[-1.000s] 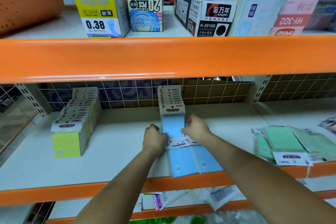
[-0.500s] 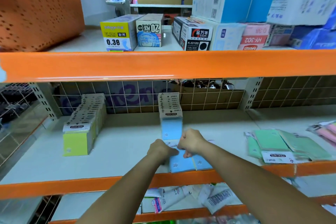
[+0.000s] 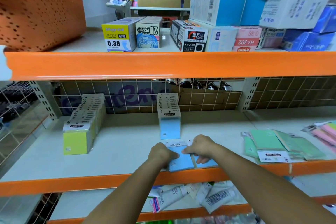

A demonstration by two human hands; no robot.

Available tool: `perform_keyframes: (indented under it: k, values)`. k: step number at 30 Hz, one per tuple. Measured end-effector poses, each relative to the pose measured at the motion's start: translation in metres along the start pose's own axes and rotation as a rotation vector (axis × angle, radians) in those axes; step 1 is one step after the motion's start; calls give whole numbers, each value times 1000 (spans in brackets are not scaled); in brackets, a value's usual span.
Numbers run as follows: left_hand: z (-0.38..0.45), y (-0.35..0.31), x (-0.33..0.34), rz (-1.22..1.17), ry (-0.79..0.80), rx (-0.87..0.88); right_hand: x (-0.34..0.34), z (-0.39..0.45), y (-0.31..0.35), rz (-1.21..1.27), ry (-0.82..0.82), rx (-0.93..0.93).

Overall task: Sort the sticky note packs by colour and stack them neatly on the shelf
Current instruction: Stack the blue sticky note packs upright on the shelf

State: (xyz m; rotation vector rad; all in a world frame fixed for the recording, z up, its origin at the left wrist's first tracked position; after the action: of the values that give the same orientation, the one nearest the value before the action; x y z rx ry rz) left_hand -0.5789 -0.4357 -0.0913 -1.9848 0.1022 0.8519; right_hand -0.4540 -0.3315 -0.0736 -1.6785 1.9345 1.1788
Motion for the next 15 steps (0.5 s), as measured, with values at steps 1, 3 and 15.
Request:
perform_keyframes:
  k: [1, 3, 15]
  values:
    - [0, -1, 0, 25, -1, 3, 2, -2, 2, 8, 34, -5]
    - [0, -4, 0, 70, -1, 15, 4, -5, 6, 17, 73, -3]
    - [16, -28, -33, 63, -168, 236, -23, 11, 30, 291, 43, -36]
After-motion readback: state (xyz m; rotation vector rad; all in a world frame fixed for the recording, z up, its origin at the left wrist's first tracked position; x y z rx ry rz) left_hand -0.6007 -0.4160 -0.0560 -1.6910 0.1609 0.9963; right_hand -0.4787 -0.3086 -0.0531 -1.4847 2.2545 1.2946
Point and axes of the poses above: each hand's wrist, its own z-axis towards the middle knuckle, its own x-axis out of the palm, y = z × x, the point moved 5 cm from there along z, towards the middle knuckle, and after that the axes turned 14 degrees about x, right-handed, at the moved point
